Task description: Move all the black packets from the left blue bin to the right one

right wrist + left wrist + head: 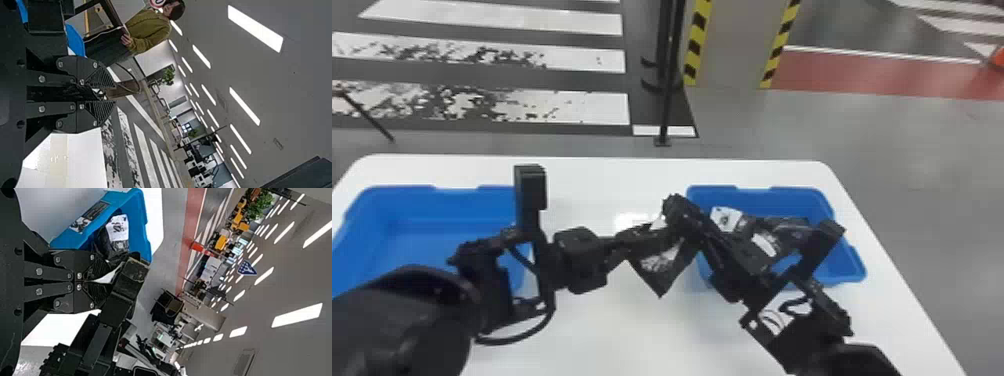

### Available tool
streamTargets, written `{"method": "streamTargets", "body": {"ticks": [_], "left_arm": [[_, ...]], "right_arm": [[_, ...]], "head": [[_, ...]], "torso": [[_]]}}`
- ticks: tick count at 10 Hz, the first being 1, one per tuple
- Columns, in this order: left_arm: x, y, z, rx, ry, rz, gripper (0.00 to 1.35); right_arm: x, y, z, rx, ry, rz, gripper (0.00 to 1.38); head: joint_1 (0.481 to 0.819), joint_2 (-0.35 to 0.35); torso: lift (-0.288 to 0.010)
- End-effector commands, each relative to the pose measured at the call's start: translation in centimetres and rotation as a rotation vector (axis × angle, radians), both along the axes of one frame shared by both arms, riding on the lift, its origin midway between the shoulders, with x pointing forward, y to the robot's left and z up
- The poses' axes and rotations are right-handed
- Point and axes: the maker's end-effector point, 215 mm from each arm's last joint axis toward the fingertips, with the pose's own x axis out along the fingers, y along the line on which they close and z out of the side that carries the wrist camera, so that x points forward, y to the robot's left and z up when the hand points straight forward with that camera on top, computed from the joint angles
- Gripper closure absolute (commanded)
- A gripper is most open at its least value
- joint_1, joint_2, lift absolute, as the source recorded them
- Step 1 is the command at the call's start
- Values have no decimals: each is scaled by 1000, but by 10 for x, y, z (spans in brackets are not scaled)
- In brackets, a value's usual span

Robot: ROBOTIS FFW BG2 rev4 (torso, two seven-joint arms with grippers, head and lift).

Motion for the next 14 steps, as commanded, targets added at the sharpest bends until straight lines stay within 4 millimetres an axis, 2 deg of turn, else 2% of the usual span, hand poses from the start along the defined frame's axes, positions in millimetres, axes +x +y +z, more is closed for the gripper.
{"method": "streamTargets", "body": {"ticks": [1, 2, 3, 4, 5, 7, 9, 10, 12, 13, 14], "left_arm": [[3, 2, 8, -39, -16, 25, 1006], [6, 9, 7, -50, -16, 55, 549], [10, 20, 10, -69, -41, 91, 165], [6, 34, 12, -87, -47, 133, 79], [-5, 50, 10, -97, -34, 178, 140], [-31, 80, 28, -126, -60, 268, 160], [-63, 93, 41, -148, -58, 311, 162], [-76, 99, 47, -157, -65, 332, 163], [-88, 126, 65, -160, -114, 410, 162], [-94, 138, 72, -147, -132, 444, 163], [-98, 147, 71, -130, -139, 471, 163]], "right_arm": [[1, 0, 5, 13, -6, 1, 1285], [4, -6, 8, 15, -11, -11, 1285], [12, -20, 12, 7, -21, -35, 1285], [22, -38, 14, -14, -30, -62, 1285], [32, -59, 12, -42, -34, -96, 1285], [55, -106, 5, -109, -32, -179, 1285], [71, -162, -11, -169, -2, -281, 1283], [76, -180, -18, -179, 14, -315, 1147], [78, -203, -26, -197, 32, -353, 401], [72, -214, -21, -241, 5, -379, 173], [54, -214, -14, -270, -18, -389, 110]], "head": [[695, -153], [695, -150], [695, -148], [695, -148], [695, -150], [695, -156], [695, -182], [695, -208], [695, -247], [695, -250], [695, -248]], "torso": [[-140], [-140], [-140], [-140], [-140], [-140], [-140], [-140], [-140], [-140], [-140]]}}
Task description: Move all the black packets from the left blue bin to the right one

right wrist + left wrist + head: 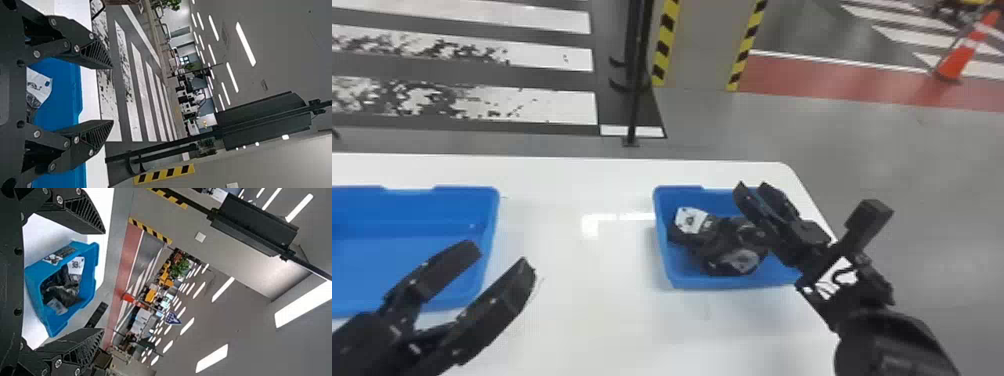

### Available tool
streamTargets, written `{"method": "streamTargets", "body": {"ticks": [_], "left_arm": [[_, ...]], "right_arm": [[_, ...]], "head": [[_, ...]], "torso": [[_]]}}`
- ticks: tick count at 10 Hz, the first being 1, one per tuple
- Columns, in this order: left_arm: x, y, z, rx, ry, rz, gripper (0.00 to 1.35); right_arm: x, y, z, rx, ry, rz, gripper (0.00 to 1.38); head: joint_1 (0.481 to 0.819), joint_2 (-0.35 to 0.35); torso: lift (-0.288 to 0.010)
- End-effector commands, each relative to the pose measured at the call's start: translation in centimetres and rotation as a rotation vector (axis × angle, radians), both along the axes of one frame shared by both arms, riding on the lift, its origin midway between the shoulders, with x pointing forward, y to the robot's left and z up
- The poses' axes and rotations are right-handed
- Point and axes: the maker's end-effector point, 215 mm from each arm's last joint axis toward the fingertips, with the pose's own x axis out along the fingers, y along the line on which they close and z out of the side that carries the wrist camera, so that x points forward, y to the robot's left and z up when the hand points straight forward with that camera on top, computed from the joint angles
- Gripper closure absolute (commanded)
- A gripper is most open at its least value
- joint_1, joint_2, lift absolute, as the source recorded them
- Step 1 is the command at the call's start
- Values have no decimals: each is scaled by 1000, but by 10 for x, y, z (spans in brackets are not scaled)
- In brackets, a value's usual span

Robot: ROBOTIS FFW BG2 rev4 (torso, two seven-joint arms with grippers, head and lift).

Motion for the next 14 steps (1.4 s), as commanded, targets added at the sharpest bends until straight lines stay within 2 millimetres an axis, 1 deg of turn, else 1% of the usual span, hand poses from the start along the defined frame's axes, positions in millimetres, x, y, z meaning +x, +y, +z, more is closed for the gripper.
{"method": "streamTargets", "body": {"ticks": [1, 2, 3, 4, 5, 6, 7, 8, 9, 10, 11, 12, 14], "left_arm": [[-6, 15, 0, 24, -3, 46, 163], [-6, 28, 1, 49, -21, 85, 163], [-7, 39, 0, 70, -34, 121, 163], [-11, 47, -7, 95, -23, 143, 163], [-14, 60, -13, 135, -23, 175, 163], [-16, 75, -15, 191, -35, 222, 163], [-19, 98, -14, 272, -37, 290, 163], [-24, 123, -11, 342, -33, 359, 163], [-29, 141, -7, 431, -42, 385, 163], [-31, 152, -4, 495, -44, 399, 163], [-33, 155, -3, 518, -46, 407, 163], [-33, 156, 0, 525, -50, 422, 163], [-32, 159, 12, 532, -86, 446, 163]], "right_arm": [[-35, 7, 15, -74, -32, -4, 117], [-67, 14, 25, -117, -52, -19, 117], [-98, 22, 30, -138, -53, -32, 121], [-124, 24, 41, -157, -72, -65, 121], [-142, 27, 45, -178, -77, -77, 122], [-159, 28, 50, -191, -91, -87, 122], [-175, 30, 58, -206, -99, -97, 122], [-187, 33, 62, -235, -88, -97, 122], [-196, 37, 61, -238, -75, -91, 122], [-197, 38, 64, -237, -77, -90, 122], [-198, 42, 72, -250, -91, -79, 122], [-198, 46, 74, -247, -95, -75, 122], [-195, 49, 71, -231, -97, -70, 122]], "head": [[695, -248], [695, -242], [695, -229], [695, -221], [695, -205], [695, -190], [695, -169], [695, -143], [695, -122], [695, -73], [695, -38], [695, -15], [695, 6]], "torso": [[-140], [-140], [-140], [-140], [-140], [-140], [-140], [-140], [-140], [-140], [-140], [-140], [-140]]}}
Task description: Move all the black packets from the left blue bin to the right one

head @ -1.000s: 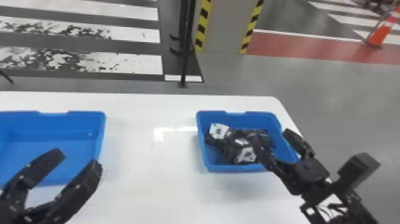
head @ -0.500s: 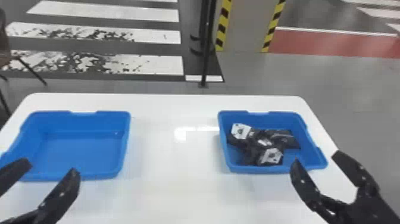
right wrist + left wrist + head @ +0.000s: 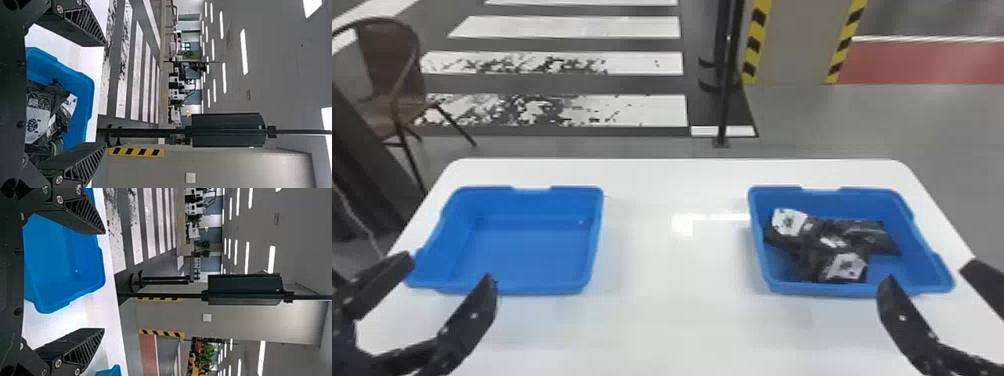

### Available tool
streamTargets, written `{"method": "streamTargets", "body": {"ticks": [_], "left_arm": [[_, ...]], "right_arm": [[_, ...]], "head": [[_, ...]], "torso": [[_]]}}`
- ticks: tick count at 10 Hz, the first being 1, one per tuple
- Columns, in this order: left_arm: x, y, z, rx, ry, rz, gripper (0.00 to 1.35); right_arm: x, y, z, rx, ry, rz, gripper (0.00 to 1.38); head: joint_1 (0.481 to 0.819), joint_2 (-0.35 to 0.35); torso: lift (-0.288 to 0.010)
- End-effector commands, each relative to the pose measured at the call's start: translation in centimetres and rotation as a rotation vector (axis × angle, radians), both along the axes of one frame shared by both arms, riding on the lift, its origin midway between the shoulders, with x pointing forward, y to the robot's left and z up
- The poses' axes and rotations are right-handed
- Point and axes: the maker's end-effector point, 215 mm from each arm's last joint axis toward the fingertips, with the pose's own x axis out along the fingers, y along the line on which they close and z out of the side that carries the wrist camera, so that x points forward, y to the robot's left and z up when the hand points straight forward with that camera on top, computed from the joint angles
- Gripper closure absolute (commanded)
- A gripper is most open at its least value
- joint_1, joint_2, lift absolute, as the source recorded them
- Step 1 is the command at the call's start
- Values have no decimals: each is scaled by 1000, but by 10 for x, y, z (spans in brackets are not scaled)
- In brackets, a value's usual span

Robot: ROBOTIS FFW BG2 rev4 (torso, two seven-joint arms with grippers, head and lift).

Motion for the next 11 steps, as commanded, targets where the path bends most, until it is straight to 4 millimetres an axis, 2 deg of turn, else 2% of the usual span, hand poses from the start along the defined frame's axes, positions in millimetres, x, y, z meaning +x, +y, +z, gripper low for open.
{"method": "streamTargets", "body": {"ticks": [1, 7, 11], "left_arm": [[1, 3, 6, 6, -18, 8, 163], [5, 8, 9, 13, -28, 17, 163], [5, 10, 4, 14, -11, 23, 163]], "right_arm": [[2, 2, -2, 8, 0, 2, 122], [5, 3, 1, 29, -11, 4, 124], [5, 2, -6, 56, 1, 0, 124]], "head": [[695, 12], [695, 30], [695, 32]], "torso": [[-140], [-140], [-140]]}}
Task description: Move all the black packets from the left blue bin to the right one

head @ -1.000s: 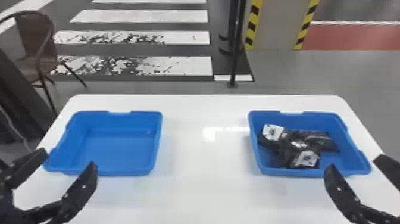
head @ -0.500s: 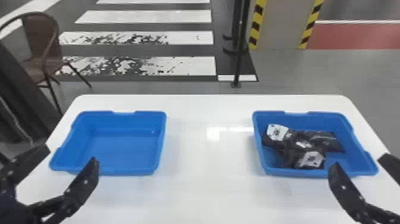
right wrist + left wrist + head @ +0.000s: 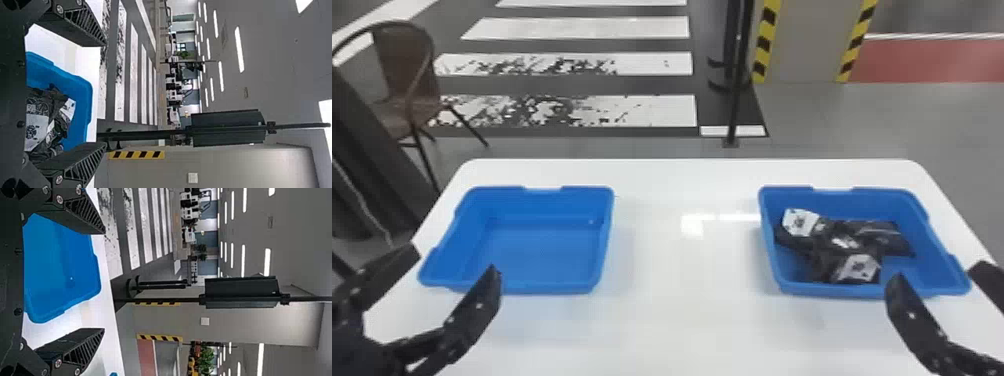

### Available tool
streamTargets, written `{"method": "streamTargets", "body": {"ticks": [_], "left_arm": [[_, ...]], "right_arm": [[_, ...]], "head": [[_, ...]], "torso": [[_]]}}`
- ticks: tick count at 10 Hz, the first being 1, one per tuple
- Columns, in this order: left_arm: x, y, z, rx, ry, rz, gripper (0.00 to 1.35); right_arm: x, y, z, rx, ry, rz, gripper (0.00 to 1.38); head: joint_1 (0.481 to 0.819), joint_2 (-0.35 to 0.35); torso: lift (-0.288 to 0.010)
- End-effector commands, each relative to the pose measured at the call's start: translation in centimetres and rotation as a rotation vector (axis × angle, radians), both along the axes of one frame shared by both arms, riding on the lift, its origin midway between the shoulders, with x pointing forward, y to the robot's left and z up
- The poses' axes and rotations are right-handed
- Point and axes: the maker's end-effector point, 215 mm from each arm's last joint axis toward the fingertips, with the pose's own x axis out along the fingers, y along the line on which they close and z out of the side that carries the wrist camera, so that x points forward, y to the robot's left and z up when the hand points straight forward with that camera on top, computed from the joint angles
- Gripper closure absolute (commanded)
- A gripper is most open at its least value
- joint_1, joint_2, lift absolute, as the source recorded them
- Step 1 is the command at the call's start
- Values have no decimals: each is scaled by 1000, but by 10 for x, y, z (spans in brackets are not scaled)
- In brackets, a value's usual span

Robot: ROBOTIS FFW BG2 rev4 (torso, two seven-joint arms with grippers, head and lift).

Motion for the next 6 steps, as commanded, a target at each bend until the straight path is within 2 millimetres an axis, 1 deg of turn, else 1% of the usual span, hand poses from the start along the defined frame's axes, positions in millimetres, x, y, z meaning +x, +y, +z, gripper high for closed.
{"method": "streamTargets", "body": {"ticks": [1, 3, 6], "left_arm": [[0, 0, -3, -6, 11, 3, 163], [-1, 0, -8, -11, 25, 5, 163], [0, 0, -9, -20, 28, 4, 163]], "right_arm": [[0, 0, -3, 10, 5, -1, 124], [0, -1, -4, 16, 6, -2, 124], [0, 0, -5, 22, 8, -2, 124]], "head": [[695, 33], [695, 32], [695, 32]], "torso": [[-140], [-140], [-140]]}}
